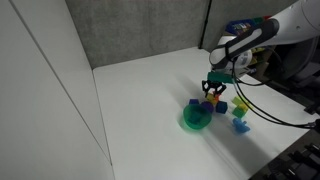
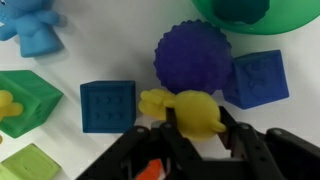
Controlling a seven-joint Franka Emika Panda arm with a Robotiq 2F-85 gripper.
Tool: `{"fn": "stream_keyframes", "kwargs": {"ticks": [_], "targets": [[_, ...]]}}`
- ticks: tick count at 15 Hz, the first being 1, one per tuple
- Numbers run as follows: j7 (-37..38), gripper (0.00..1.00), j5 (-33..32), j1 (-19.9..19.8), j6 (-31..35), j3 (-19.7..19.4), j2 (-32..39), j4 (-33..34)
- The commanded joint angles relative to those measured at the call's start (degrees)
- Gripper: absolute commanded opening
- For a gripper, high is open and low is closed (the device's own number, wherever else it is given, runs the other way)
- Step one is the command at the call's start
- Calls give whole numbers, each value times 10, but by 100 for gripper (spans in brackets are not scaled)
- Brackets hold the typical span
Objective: Place the yellow bear toy next to the orange one
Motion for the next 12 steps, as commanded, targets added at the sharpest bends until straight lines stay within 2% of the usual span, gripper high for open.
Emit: {"fn": "stream_keyframes", "kwargs": {"ticks": [1,2,3,5,8,12], "targets": [[3,18,20,-13,-20,12,16,20],[3,18,22,-13,-19,11,18,19],[1,65,24,-15,-19,12,20,19],[-3,75,28,-18,-18,14,20,18],[-8,98,29,-20,-16,16,13,14],[-19,100,14,-9,-7,13,-4,5]]}}
